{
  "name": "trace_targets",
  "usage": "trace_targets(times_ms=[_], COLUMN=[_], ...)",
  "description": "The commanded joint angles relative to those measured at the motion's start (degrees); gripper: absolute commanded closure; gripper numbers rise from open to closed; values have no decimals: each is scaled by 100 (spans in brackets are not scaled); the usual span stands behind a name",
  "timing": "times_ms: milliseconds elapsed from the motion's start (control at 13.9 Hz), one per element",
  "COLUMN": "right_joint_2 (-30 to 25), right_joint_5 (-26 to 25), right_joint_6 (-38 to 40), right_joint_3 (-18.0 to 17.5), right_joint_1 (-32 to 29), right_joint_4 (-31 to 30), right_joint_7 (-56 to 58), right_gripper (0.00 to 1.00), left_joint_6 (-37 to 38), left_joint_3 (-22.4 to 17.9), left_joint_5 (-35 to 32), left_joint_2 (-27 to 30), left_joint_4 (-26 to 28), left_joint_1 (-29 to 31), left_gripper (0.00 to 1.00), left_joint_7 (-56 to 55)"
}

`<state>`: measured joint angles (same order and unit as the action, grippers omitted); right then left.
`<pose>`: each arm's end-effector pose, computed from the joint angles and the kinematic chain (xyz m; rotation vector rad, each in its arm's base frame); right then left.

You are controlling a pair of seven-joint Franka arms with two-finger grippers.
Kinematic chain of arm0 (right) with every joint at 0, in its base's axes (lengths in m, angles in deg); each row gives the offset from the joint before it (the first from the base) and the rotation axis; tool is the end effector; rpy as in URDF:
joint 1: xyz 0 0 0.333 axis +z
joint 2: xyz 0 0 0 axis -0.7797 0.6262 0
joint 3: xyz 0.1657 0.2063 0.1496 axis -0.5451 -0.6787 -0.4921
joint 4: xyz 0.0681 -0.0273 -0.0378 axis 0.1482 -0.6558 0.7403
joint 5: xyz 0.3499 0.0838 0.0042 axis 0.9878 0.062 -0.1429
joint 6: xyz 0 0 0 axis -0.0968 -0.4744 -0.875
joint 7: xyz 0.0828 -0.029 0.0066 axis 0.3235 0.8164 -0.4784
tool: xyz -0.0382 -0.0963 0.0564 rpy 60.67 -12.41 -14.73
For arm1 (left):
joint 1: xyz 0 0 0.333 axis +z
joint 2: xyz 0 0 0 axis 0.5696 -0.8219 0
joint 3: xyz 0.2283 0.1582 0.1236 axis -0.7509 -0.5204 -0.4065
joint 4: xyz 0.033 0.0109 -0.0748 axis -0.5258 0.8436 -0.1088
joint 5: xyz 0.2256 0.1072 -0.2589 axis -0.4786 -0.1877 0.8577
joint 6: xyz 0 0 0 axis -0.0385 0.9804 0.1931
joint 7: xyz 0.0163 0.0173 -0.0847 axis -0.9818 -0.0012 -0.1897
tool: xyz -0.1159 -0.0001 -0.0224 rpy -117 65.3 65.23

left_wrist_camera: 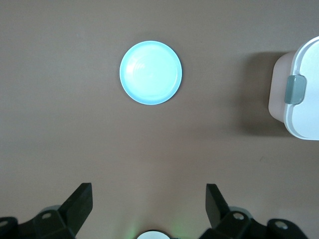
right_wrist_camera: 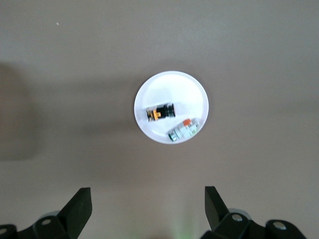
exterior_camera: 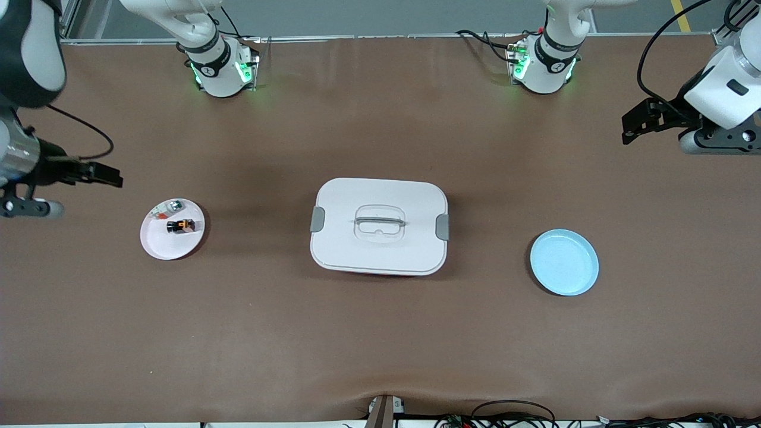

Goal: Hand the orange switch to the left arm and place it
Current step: 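Move the right gripper over the orange switch on the white plate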

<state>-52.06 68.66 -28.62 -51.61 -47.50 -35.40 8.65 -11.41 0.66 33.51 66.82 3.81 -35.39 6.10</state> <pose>0.5502 -0.0262 0.4904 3.0999 -0.0939 -0.2863 0.4993 -0.0705 0.6172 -3.1177 0.0885 0.0861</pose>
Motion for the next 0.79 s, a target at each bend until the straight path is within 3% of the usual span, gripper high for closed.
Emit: trace_targets(times_ms=[0,216,721], right_joint_2=[68,182,991], right_joint_5=[-18,-18,-70], right_joint_6=[-754,-1635,-2698], right_joint_3=[-13,-22,-13], right_joint_1=[5,23,-21], right_joint_4=[-510,-1179,-1689], right_joint_7=[-67,-67,-67], right_gripper=[0,0,0], left_joint_6=[-8,-17,-61], left_joint_3=[32,32,32], left_joint_5=[-3,-3,-3], left_joint_2=[-28,-89,-107], left_joint_4=[-84,-84,-84], left_joint_1=[14,23,32], left_gripper=[0,0,0], left_joint_7=[-52,-52,-52])
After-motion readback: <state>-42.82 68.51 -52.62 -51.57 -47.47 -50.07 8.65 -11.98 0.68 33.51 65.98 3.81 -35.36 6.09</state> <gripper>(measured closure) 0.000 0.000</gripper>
